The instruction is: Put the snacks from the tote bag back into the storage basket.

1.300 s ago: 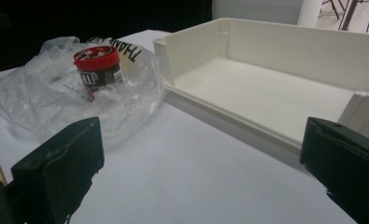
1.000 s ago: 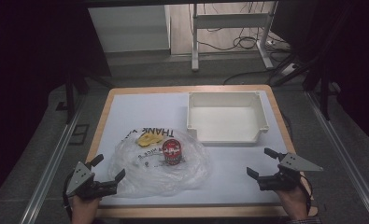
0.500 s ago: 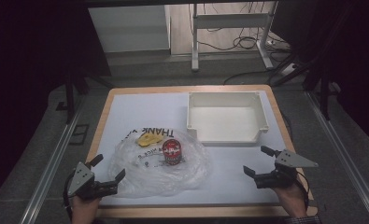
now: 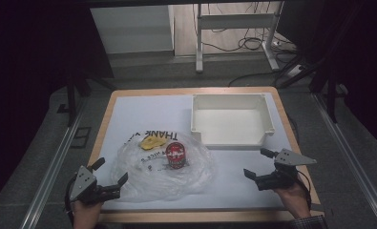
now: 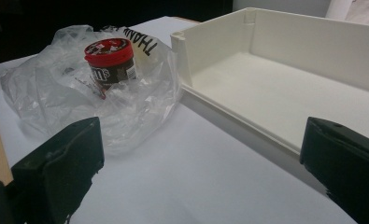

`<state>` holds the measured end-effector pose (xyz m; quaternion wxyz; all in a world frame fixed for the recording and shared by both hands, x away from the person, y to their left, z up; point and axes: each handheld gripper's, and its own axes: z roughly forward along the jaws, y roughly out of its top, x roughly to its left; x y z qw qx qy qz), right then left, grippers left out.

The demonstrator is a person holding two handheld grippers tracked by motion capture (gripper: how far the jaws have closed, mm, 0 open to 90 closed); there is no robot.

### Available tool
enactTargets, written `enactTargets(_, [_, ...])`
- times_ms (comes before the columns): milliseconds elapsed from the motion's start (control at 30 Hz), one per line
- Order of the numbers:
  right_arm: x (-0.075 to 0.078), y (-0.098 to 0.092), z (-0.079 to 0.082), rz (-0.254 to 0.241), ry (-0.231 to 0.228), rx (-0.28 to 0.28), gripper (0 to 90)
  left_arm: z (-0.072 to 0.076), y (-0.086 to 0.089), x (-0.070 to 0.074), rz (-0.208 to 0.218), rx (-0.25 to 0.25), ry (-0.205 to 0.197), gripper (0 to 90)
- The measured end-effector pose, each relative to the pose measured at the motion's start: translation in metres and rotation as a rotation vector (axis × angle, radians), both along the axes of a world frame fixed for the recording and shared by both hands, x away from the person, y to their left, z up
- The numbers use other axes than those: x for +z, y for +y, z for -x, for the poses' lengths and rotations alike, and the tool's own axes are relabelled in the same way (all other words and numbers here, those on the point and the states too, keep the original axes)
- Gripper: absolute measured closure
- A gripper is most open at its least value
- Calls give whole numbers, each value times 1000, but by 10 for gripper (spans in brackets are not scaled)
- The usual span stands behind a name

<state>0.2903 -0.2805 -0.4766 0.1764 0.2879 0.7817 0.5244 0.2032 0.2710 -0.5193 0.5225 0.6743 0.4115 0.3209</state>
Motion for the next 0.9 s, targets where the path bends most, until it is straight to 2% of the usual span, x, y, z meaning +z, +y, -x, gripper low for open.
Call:
enactTargets(200, [3, 4, -3, -7, 16, 12, 1, 0, 0, 0, -4, 1, -1, 7])
enactTargets(333, [4, 8, -3, 18, 22, 4, 1, 0, 0, 0, -5, 2, 0, 8])
enactTargets(633, [5, 17, -9, -7, 61, 1, 1, 0, -1, 0, -10, 3, 1, 7])
enactTargets(900, [8, 19, -15, 0, 67, 5, 1, 0, -1, 0, -13, 4, 0, 8])
